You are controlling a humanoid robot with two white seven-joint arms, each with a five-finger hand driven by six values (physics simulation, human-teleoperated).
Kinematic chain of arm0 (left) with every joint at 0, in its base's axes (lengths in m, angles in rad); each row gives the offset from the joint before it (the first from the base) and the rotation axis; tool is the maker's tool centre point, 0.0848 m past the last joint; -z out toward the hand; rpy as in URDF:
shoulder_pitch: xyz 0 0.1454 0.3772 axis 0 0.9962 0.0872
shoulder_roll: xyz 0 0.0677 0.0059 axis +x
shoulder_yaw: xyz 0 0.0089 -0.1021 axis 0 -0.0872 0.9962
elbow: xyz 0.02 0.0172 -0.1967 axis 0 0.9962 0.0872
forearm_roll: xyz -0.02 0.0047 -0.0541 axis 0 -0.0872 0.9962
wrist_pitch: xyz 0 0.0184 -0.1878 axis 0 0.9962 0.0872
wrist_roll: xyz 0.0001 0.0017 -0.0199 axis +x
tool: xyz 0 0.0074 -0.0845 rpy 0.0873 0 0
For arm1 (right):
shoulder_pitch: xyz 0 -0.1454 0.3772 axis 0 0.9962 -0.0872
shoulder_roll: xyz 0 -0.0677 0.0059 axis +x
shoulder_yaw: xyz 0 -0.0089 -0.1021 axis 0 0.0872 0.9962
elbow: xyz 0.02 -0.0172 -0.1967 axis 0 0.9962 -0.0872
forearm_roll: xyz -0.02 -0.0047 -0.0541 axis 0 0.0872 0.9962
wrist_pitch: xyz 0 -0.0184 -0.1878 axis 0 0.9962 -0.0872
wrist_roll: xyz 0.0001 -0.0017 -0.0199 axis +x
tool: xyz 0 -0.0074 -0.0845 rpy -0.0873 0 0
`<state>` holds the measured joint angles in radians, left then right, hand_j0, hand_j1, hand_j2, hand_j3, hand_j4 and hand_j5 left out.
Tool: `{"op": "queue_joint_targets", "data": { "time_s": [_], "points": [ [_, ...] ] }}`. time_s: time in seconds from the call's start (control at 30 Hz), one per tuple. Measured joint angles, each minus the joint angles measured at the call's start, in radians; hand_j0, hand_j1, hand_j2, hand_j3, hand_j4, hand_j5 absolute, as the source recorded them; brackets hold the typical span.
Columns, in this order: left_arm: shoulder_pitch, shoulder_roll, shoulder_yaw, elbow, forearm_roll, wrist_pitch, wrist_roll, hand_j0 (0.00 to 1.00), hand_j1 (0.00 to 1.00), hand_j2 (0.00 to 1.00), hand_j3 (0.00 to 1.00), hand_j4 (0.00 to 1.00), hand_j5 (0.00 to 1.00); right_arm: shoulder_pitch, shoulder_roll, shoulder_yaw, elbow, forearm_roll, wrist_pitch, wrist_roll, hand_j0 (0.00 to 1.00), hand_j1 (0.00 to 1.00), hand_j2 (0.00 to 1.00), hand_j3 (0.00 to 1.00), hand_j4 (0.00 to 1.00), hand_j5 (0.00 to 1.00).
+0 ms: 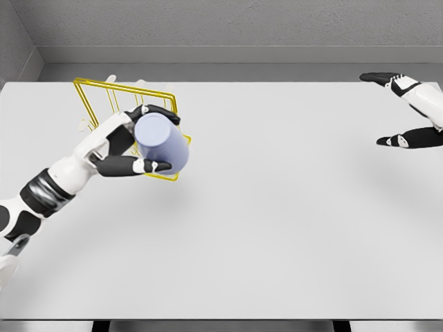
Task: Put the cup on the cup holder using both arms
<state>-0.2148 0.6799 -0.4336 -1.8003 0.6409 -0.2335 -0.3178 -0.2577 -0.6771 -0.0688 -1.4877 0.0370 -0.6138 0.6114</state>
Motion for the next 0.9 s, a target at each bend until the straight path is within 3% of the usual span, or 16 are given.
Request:
{"op": "queue_joint_targets", "data": {
  "time_s": [0.9],
  "points": [
    [-0.038, 0.016, 0.075, 0.06, 0.066, 0.062, 0.024, 0.62, 0.62, 0.62, 0.62, 0.62, 0.62, 0.002, 0.0, 0.001, 0.0, 0.0, 0.0, 0.0, 1.0, 1.0, 1.0, 1.0, 1.0, 1.0]
  ]
}}
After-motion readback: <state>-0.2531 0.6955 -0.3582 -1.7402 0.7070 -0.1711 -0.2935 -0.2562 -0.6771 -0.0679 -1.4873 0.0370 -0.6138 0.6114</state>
